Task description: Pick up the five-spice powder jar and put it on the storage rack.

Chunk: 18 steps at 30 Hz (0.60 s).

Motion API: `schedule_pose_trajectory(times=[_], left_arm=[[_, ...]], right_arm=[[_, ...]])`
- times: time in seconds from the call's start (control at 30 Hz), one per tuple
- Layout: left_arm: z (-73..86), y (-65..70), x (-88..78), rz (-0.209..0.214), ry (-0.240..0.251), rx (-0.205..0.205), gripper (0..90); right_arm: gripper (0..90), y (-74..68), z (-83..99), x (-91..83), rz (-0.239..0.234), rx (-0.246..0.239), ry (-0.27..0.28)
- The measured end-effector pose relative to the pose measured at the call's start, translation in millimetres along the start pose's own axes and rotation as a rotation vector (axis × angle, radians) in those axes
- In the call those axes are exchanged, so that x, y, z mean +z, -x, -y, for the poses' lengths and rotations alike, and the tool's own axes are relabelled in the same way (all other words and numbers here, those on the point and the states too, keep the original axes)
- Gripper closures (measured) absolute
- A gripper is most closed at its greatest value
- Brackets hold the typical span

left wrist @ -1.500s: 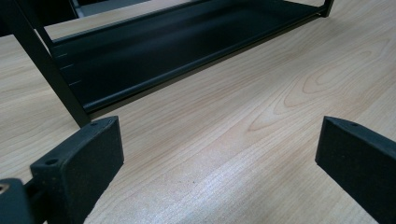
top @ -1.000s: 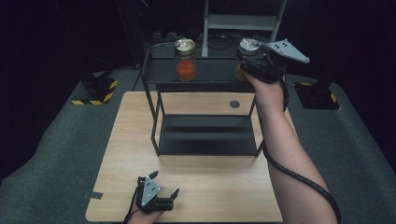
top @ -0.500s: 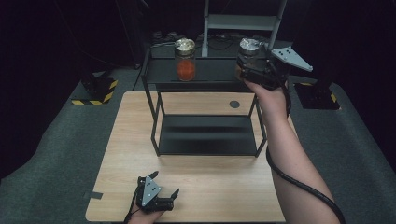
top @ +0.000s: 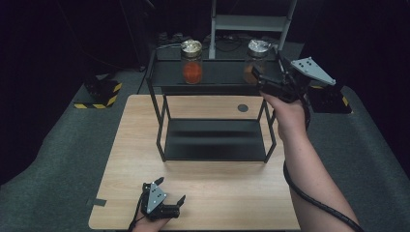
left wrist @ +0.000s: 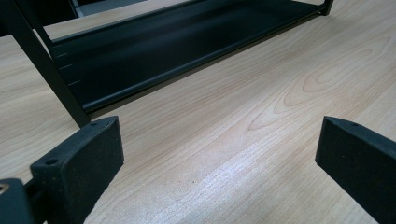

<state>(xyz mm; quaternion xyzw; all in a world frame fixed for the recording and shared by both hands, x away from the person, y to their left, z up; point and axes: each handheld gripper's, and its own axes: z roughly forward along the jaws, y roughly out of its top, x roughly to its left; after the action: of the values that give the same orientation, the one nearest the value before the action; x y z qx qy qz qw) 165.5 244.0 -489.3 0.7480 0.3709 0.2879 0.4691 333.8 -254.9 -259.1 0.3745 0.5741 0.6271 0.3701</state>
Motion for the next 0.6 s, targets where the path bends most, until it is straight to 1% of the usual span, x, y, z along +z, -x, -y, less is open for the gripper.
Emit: schedule_pose_trajectory(times=[0.33,0.43,0.53,0.6], left_arm=[[-0.5,0.0,0.4,0.003,-0.003,0.006,1.3],[-0.9,0.8,0.7,0.002,-0.004,0.013,1.3],[-0.9,1.2,0.7,0.0,-0.004,0.015,1.3],[-1.2,1.5,0.8,-0.001,-0.006,0.016,1.2]], right_arm=[[0.0,-0.4,14.5,-26.1,-0.033,-0.023,0.014],[0.0,-0.4,20.5,-32.4,-0.044,-0.036,0.012],[0.0,-2.2,27.4,-37.8,-0.048,-0.061,0.011],[0.0,-2.5,32.5,-41.6,-0.055,-0.064,0.007]])
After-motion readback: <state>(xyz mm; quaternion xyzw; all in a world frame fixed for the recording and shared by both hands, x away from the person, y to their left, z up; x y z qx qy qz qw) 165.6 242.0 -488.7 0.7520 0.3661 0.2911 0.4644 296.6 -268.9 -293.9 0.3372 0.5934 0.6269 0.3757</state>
